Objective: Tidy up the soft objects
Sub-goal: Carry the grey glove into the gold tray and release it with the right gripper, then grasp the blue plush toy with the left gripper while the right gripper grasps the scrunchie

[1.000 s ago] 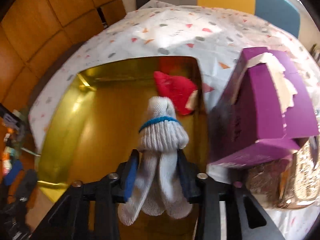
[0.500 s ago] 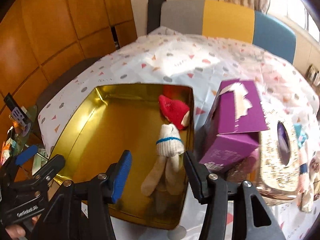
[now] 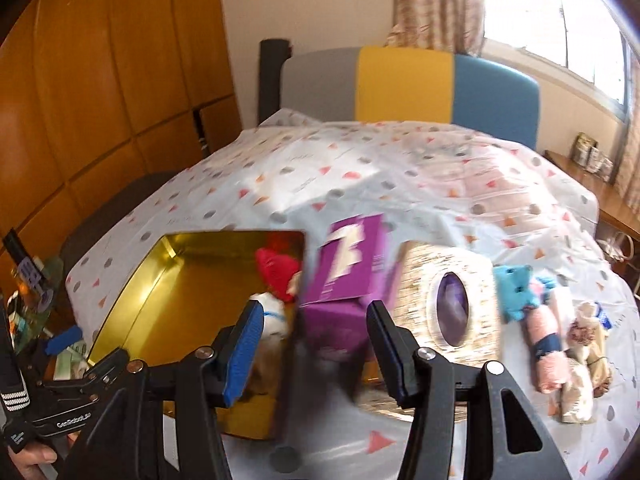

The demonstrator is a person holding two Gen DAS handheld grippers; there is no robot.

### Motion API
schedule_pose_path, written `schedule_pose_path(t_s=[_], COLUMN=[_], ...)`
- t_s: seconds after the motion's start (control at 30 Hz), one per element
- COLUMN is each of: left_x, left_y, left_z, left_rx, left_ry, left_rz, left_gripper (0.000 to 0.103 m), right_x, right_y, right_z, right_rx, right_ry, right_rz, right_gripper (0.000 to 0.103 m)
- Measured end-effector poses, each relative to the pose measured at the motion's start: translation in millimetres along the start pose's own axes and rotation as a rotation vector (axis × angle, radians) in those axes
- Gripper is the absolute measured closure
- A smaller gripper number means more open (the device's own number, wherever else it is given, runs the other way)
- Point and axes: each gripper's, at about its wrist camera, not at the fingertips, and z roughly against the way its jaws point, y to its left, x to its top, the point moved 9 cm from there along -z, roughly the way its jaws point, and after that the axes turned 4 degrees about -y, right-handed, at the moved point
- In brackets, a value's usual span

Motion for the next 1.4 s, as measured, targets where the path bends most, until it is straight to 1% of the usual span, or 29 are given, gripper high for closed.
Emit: schedule_pose_path(t_s=[0.13,0.23,0.3,0.37,0.4,0.47,0.5,0.57,0.6,0.7,0.73,0.8,0.87,0.9,0.97,1.0,1.03,1.1,1.13,1.23,1.27,1.33,1.4], left_x=[-1,-8,-10,-8,-6,2,7,19,25,46,53,66,79,84,89,90,91,94,95,94,92,84,75], left_y=[-6,-8,-11,-16,-21,-32,-37,-50,-57,-83,-96,-122,-156,-176,-214,-238,-255,-298,-320,-370,-382,-413,-434], left_z=[-3,-9,-11,-10,-10,-5,-2,3,5,9,12,15,17,16,14,13,12,7,4,-10,-15,-32,-45], left_rx=[0.000,-0.006,-0.018,-0.029,-0.055,-0.095,-0.097,-0.088,-0.101,-0.156,-0.176,-0.233,-0.303,-0.337,-0.411,-0.463,-0.489,-0.516,-0.523,-0.510,-0.502,-0.479,-0.479], left_ry=[0.013,0.050,0.060,0.054,0.054,0.035,0.018,-0.016,-0.024,-0.033,-0.042,-0.045,-0.039,-0.029,0.018,0.053,0.073,0.100,0.108,0.130,0.131,0.175,0.207], left_rz=[-0.021,-0.019,-0.027,-0.041,-0.045,-0.052,-0.070,-0.126,-0.140,-0.164,-0.188,-0.221,-0.263,-0.292,-0.324,-0.338,-0.353,-0.406,-0.449,-0.553,-0.581,-0.645,-0.678], left_gripper=[0.002,0.002,0.002,0.002,0.002,0.002,0.002,0.003,0.003,0.005,0.005,0.008,0.020,0.022,0.041,0.042,0.042,0.042,0.042,0.040,0.038,0.037,0.037], right_x=[9,12,13,11,9,0,-7,-23,-34,-65,-77,-85,-92,-95,-100,-101,-101,-99,-98,-100,-101,-103,-104], right_y=[-45,-87,-117,-157,-177,-219,-246,-289,-308,-347,-359,-373,-378,-379,-378,-378,-377,-377,-379,-384,-386,-389,-391], right_z=[14,22,26,33,35,37,38,38,38,43,43,49,52,52,49,51,52,56,55,56,57,59,61], right_rx=[-0.078,-0.153,-0.205,-0.280,-0.316,-0.411,-0.465,-0.544,-0.572,-0.612,-0.611,-0.570,-0.576,-0.563,-0.522,-0.519,-0.521,-0.507,-0.503,-0.484,-0.477,-0.467,-0.454], right_ry=[-0.034,-0.050,-0.062,-0.071,-0.078,-0.074,-0.072,-0.064,-0.059,-0.066,-0.036,-0.059,-0.046,-0.035,-0.025,-0.022,-0.026,-0.047,-0.054,-0.063,-0.067,-0.073,-0.084], right_rz=[-0.027,-0.060,-0.081,-0.113,-0.130,-0.173,-0.207,-0.280,-0.329,-0.465,-0.536,-0.659,-0.685,-0.703,-0.750,-0.750,-0.749,-0.765,-0.775,-0.823,-0.838,-0.862,-0.885], right_gripper=[0.049,0.049,0.049,0.049,0.049,0.049,0.049,0.049,0.049,0.049,0.049,0.049,0.049,0.049,0.049,0.049,0.049,0.049,0.049,0.049,0.049,0.049,0.049])
